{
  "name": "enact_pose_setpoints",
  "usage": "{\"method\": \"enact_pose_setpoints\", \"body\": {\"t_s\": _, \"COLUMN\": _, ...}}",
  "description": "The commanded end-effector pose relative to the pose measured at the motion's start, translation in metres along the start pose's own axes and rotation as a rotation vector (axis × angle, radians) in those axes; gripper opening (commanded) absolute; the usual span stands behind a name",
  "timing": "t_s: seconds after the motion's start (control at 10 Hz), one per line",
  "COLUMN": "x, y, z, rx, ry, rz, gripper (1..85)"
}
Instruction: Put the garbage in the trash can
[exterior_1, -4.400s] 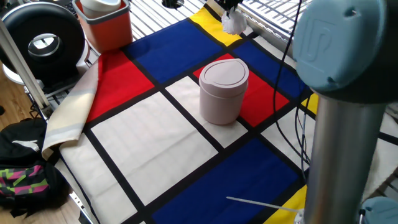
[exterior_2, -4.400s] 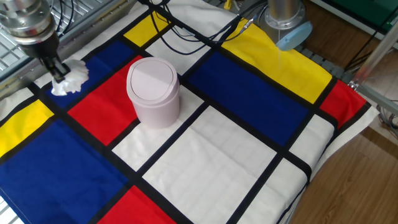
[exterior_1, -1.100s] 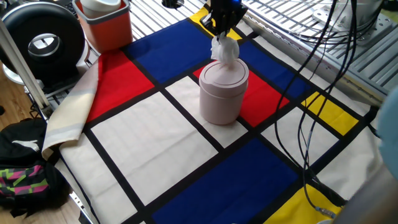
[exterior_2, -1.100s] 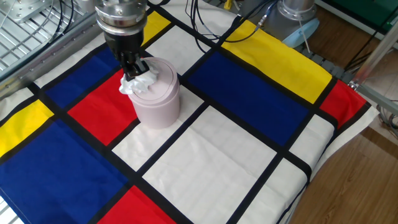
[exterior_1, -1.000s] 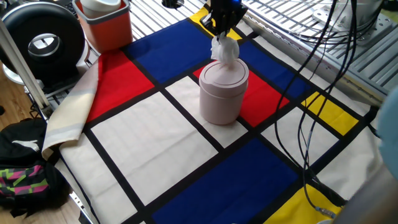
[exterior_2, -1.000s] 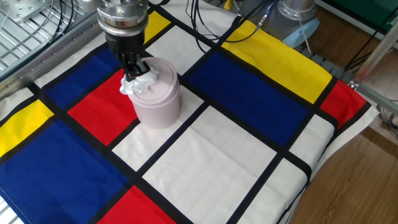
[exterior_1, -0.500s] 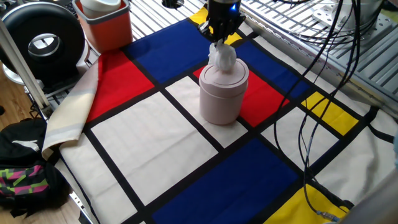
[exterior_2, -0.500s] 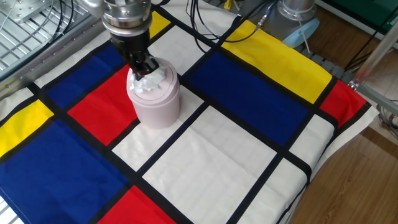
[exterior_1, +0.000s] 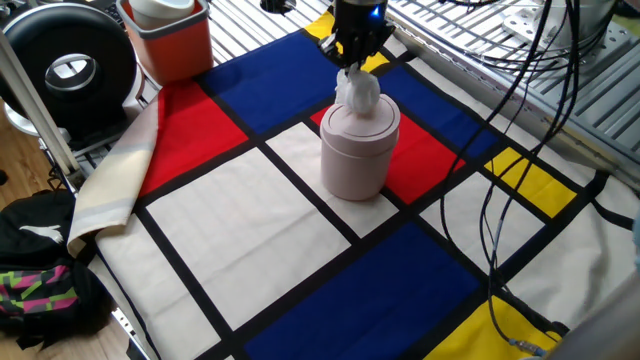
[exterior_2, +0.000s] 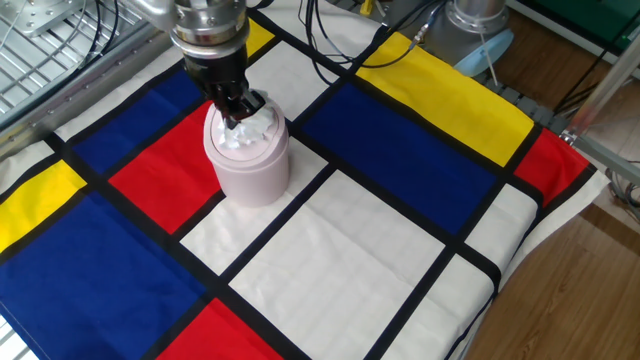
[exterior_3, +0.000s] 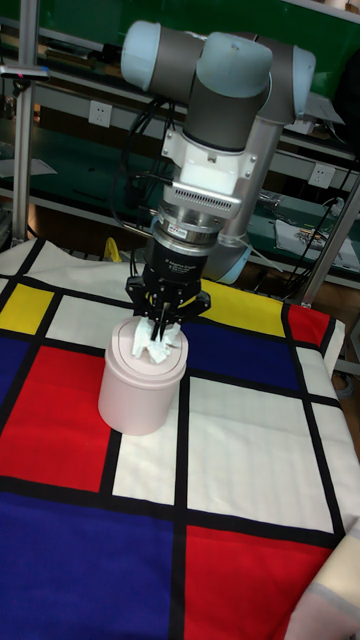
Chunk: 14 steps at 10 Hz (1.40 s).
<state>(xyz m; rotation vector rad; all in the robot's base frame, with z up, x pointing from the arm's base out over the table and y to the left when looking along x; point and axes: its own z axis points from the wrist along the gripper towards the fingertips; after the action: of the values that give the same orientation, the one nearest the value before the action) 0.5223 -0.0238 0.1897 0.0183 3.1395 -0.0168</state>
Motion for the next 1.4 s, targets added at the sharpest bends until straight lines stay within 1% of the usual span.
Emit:
{"method": "enact_pose_setpoints", "body": {"t_s": 0.0, "x": -0.003, "y": 0.002, "z": -0.001, "rx": -0.003, "ry": -0.01, "rz": -0.013, "gripper": 1.0}}
{"method": "enact_pose_setpoints", "body": {"t_s": 0.1, "x": -0.005, "y": 0.0, "z": -0.001, "rx": 0.008, "ry": -0.019, "rz": -0.02, "gripper": 1.0}}
{"method": "enact_pose_setpoints", "body": {"t_s": 0.3, "x": -0.013, "y": 0.002, "z": 0.007, "rx": -0.002, "ry": -0.019, "rz": -0.028, "gripper": 1.0}}
{"method": "enact_pose_setpoints", "body": {"t_s": 0.5, "x": -0.021, "y": 0.001, "z": 0.014, "rx": 0.001, "ry": -0.022, "rz": -0.033, "gripper": 1.0}}
{"method": "enact_pose_setpoints", "body": {"t_s": 0.6, "x": -0.025, "y": 0.004, "z": 0.018, "rx": -0.01, "ry": -0.027, "rz": -0.036, "gripper": 1.0}}
{"method": "enact_pose_setpoints", "body": {"t_s": 1.0, "x": -0.038, "y": 0.01, "z": 0.038, "rx": -0.03, "ry": -0.045, "rz": -0.038, "gripper": 1.0}}
{"method": "enact_pose_setpoints", "body": {"t_s": 1.3, "x": -0.04, "y": 0.012, "z": 0.046, "rx": -0.036, "ry": -0.058, "rz": -0.038, "gripper": 1.0}}
